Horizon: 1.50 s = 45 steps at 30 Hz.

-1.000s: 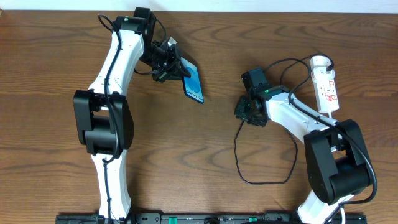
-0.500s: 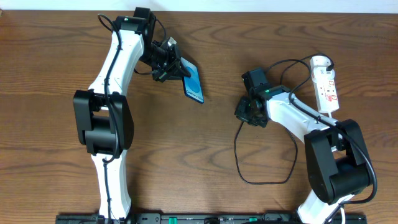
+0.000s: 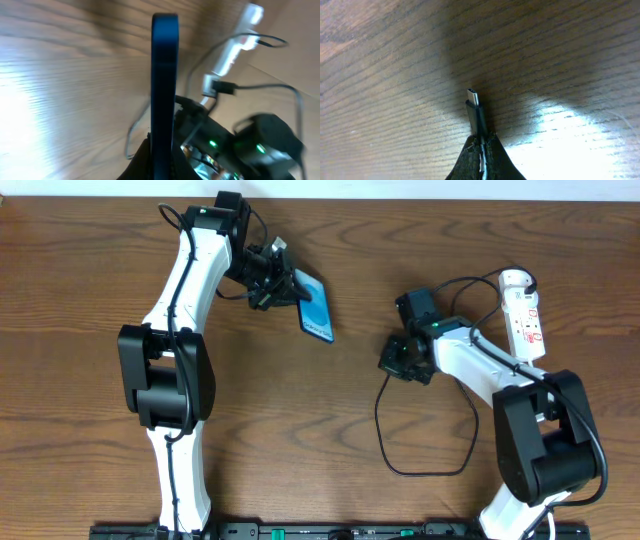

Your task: Plug charger to phone and switch on socket

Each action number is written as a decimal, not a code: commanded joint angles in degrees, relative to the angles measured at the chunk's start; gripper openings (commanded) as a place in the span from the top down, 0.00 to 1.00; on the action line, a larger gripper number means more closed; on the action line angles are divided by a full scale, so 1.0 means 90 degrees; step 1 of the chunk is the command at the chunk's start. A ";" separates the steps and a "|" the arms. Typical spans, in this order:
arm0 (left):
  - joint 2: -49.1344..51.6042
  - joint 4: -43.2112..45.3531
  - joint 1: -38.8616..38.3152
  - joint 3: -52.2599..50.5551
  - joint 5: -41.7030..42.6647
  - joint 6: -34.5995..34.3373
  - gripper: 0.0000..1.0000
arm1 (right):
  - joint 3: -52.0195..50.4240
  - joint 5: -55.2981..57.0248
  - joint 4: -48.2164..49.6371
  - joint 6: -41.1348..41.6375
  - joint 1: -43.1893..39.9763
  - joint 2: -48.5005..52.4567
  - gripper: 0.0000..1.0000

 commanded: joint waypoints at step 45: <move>-0.2390 0.4510 -0.0486 -0.0007 0.2861 -0.1719 0.93 | -0.0238 -0.6552 0.1447 -0.1358 -0.1277 -0.4150 0.99</move>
